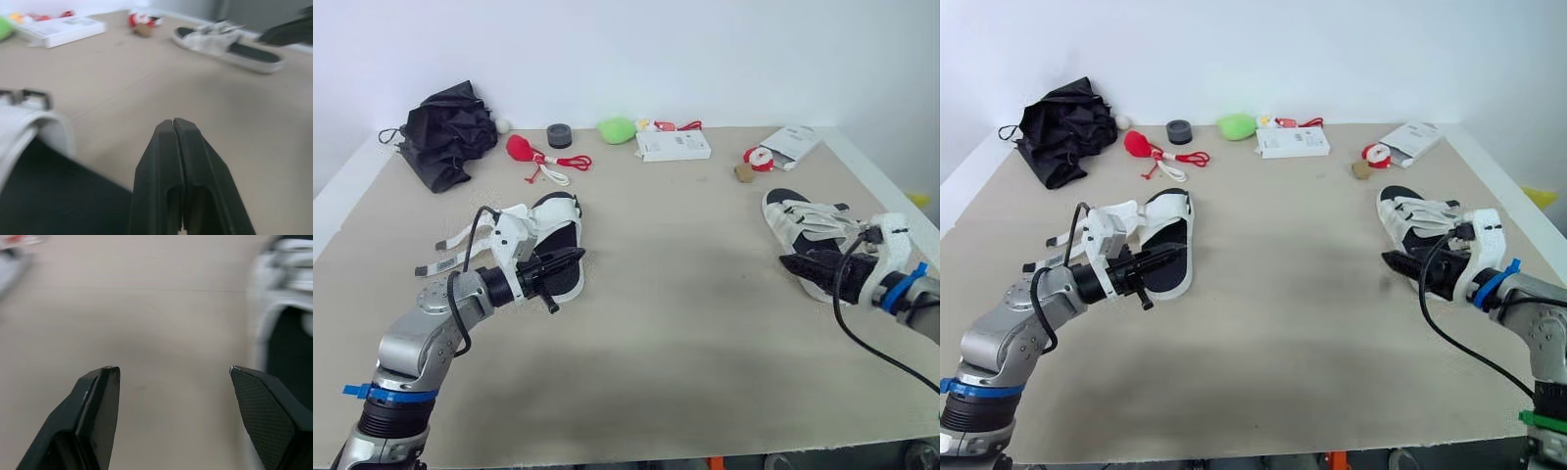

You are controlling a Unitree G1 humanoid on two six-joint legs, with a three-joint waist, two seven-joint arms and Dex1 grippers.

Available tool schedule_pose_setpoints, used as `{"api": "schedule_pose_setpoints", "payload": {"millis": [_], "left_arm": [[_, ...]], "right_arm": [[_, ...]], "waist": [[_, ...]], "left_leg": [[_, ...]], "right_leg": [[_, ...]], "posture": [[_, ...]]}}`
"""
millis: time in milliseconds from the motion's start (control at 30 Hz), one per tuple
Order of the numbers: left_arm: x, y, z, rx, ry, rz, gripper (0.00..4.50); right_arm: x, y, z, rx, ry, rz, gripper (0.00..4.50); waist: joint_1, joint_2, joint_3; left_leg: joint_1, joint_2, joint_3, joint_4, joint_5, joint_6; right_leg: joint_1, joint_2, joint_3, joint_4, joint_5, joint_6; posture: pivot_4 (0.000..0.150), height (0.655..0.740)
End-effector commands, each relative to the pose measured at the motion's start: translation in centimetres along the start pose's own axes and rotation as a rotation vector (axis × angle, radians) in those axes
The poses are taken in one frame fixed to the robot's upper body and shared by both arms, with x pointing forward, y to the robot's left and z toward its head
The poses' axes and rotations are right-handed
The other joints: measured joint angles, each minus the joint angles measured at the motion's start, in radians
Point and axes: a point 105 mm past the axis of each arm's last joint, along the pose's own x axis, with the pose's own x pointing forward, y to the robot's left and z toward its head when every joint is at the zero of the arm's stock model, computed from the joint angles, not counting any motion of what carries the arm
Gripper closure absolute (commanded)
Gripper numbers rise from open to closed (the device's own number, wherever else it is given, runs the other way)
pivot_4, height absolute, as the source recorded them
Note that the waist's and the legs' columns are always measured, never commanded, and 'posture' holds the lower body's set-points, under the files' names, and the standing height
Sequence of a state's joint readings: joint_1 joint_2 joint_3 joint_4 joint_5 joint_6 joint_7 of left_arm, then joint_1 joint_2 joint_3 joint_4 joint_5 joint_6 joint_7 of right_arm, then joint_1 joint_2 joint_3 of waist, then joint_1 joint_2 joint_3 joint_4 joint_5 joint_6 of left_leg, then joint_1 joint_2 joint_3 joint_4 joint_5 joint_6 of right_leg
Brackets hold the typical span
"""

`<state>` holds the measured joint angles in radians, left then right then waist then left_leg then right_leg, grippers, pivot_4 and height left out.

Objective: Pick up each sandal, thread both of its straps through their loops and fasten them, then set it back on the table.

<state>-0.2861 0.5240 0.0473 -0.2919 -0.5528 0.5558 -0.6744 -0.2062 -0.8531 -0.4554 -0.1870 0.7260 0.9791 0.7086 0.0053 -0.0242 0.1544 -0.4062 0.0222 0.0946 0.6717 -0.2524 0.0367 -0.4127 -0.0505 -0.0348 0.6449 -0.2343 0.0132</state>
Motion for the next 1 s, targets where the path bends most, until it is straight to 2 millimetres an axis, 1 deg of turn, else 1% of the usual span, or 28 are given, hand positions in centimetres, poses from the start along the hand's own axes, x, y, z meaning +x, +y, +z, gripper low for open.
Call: {"api": "schedule_pose_setpoints", "payload": {"millis": [33,67,100,133,167,233,367,433,533,700,900,1000], "left_arm": [[-0.4,1.2,0.7,0.006,-0.023,0.092,2.86],[-0.3,1.5,0.6,0.007,-0.018,0.113,2.34],[-0.2,1.6,0.6,0.009,-0.015,0.125,1.92],[0.0,1.8,0.5,-0.012,-0.010,0.144,1.34],[0.4,2.1,0.4,-0.024,-0.001,0.181,0.97],[0.8,3.0,0.1,-0.054,0.018,0.266,0.07],[1.8,4.1,-0.3,-0.139,0.062,0.371,0.03],[2.3,4.2,-0.2,-0.157,0.077,0.385,0.03],[3.3,3.5,-0.2,-0.170,0.114,0.352,0.03],[4.3,2.4,-0.4,-0.200,0.159,0.306,0.03],[4.2,1.0,-0.9,-0.158,0.221,0.234,0.03],[3.8,1.2,-1.7,-0.133,0.257,0.238,0.03]], "right_arm": [[0.0,5.4,1.7,-0.092,-0.076,0.200,0.56],[0.2,6.5,1.6,-0.101,-0.078,0.239,0.56],[0.3,7.1,1.5,-0.105,-0.078,0.259,0.56],[0.7,8.1,1.4,-0.119,-0.079,0.288,0.56],[1.0,8.9,1.3,-0.136,-0.084,0.316,0.56],[1.4,10.2,1.4,-0.149,-0.096,0.357,0.56],[1.9,11.4,1.3,-0.154,-0.102,0.386,0.56],[2.1,11.6,1.2,-0.149,-0.102,0.384,0.56],[2.4,11.6,0.9,-0.144,-0.098,0.379,0.56],[2.5,11.6,1.0,-0.144,-0.103,0.367,0.56],[2.5,11.4,0.7,-0.132,-0.103,0.353,0.56],[2.6,11.3,0.6,-0.124,-0.107,0.348,0.56]], "waist": [[0.001,0.000,0.000],[0.002,0.000,0.000],[0.003,0.000,0.000],[0.003,0.000,0.000],[0.003,-0.001,0.000],[0.005,-0.001,0.000],[0.006,-0.002,0.001],[0.006,-0.002,0.001],[0.006,-0.003,0.001],[0.006,-0.003,0.001],[0.006,-0.003,0.001],[0.005,-0.003,0.001]], "left_leg": [[0.000,0.000,-0.001,0.000,0.000,0.000],[0.000,0.000,-0.001,0.000,0.001,-0.001],[0.000,0.000,-0.001,0.000,0.001,-0.001],[0.000,0.000,-0.002,0.000,0.001,-0.001],[0.000,0.000,-0.002,0.000,0.001,-0.001],[0.000,0.000,-0.002,0.001,0.001,-0.001],[-0.001,0.000,-0.002,0.001,0.001,-0.001],[-0.001,0.000,-0.002,0.001,0.001,-0.001],[-0.002,0.000,-0.002,0.001,0.001,-0.001],[-0.002,-0.001,-0.002,0.001,0.001,-0.001],[-0.001,-0.001,-0.003,0.001,0.001,-0.001],[-0.001,-0.001,-0.003,0.000,0.001,-0.001]], "right_leg": [[0.000,0.000,0.000,0.000,0.000,0.000],[0.000,0.000,-0.001,0.000,0.000,0.000],[0.000,0.000,-0.001,0.000,0.000,0.000],[0.000,0.000,-0.001,0.000,0.000,0.000],[0.001,0.000,-0.001,0.000,0.000,0.000],[0.001,0.000,-0.001,0.000,0.000,0.000],[0.001,0.000,-0.002,0.000,0.000,0.000],[0.001,0.000,-0.002,0.000,0.001,0.000],[0.000,0.000,-0.002,0.000,0.003,-0.005],[0.000,-0.001,-0.002,0.000,0.003,-0.005],[0.000,0.000,-0.002,0.000,0.003,-0.005],[0.000,0.000,-0.002,0.000,0.003,-0.006]], "posture": [[0.150,0.7400],[0.150,0.7400],[0.150,0.7400],[0.150,0.7400],[0.150,0.7400],[0.150,0.7400],[0.150,0.7400],[0.150,0.7400],[0.150,0.7400],[0.150,0.7400],[0.150,0.7400],[0.150,0.7400]]}}
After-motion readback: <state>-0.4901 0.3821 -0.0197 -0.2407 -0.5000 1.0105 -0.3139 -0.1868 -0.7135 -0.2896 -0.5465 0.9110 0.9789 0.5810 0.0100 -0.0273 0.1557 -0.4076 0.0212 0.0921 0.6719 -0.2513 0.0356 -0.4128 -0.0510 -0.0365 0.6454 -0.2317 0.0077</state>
